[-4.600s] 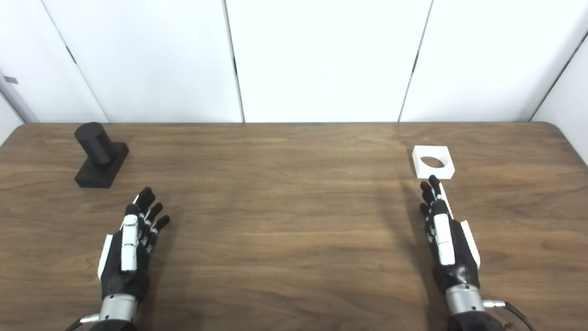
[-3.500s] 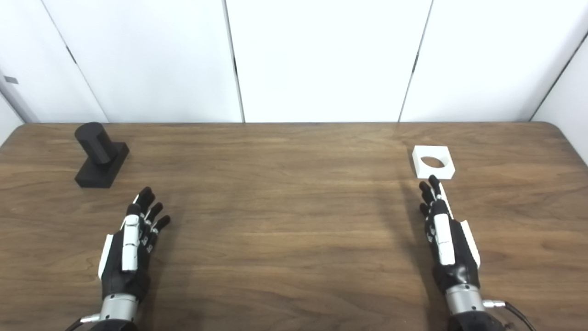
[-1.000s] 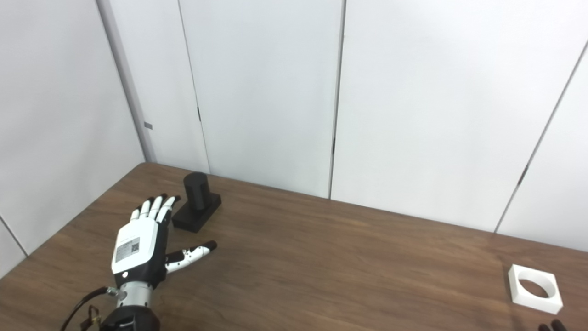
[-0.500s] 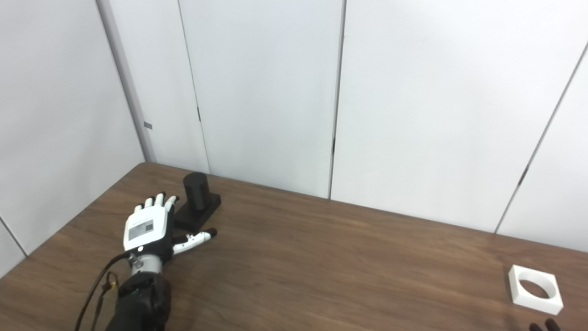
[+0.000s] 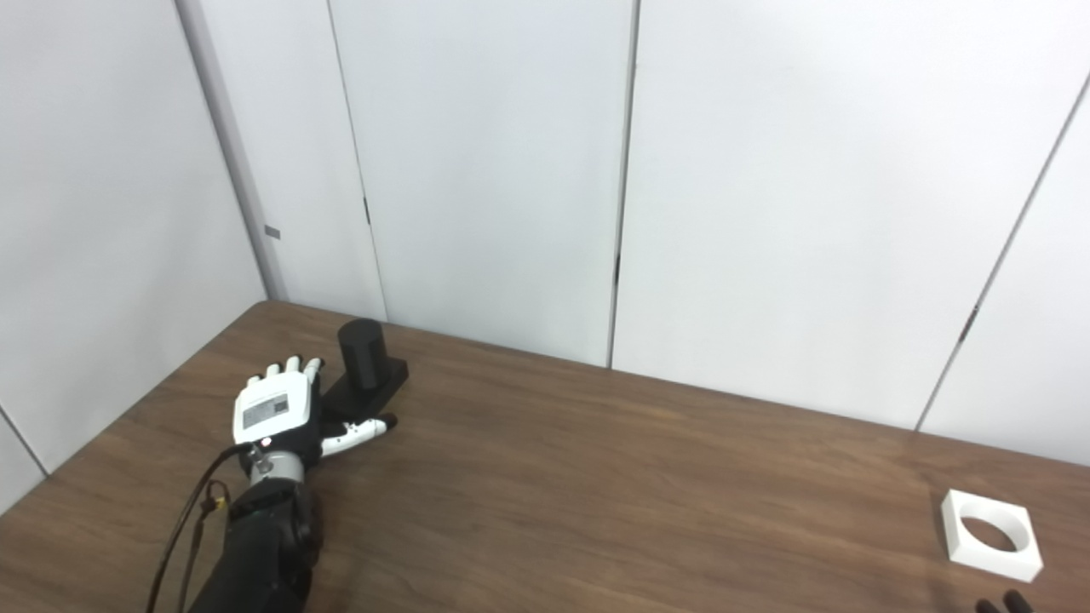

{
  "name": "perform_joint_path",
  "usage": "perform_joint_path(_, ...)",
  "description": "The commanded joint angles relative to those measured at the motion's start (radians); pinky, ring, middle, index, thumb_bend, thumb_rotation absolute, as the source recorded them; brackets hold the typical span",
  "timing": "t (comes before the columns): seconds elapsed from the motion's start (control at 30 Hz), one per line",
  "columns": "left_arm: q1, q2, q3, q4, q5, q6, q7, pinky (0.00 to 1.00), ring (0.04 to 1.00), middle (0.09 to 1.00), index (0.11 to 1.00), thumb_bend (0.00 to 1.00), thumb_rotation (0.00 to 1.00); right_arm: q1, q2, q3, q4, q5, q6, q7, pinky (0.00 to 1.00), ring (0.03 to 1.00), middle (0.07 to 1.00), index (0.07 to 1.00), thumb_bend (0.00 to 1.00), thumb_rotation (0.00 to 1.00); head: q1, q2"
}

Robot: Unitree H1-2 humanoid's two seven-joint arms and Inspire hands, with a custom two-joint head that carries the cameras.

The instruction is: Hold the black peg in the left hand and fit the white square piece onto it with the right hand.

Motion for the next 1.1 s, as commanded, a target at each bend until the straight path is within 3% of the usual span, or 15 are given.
perform_joint_path(0.0,-0.062,0.015,0.015,-0.010,0.031,0.002,0.010,1.00,1.000,1.000,0.947,0.94,0.83,0.027,0.019,0.006,0.012,0.008,0.002,-0.008,1.00,0.986,0.949,0.983,0.63,1.00,0.000,0.000)
perform_joint_path(0.17,-0.083,0.020,0.026,0.016,0.040,0.002,0.010,1.00,1.000,1.000,0.936,0.96,0.86,0.028,0.013,0.007,0.014,0.000,-0.001,-0.005,1.00,0.991,0.943,0.988,0.65,1.00,0.000,0.002)
perform_joint_path(0.53,-0.133,0.013,0.046,0.122,0.048,0.002,0.057,1.00,1.000,1.000,0.919,0.93,0.80,0.029,0.021,0.004,0.002,0.014,0.011,-0.007,1.00,0.981,0.937,0.980,0.65,1.00,-0.001,0.008)
perform_joint_path(0.8,-0.158,0.024,0.034,0.194,0.034,0.002,0.085,1.00,1.000,0.989,0.886,0.94,0.83,0.030,0.018,0.006,0.000,0.007,0.013,-0.007,1.00,0.987,0.933,0.979,0.61,1.00,-0.003,0.011)
perform_joint_path(1.07,-0.171,0.040,0.006,0.236,0.019,0.002,0.093,1.00,0.999,0.972,0.832,0.92,0.79,0.030,0.026,0.006,-0.015,0.015,0.030,-0.010,1.00,0.976,0.931,0.976,0.61,1.00,-0.008,0.017)
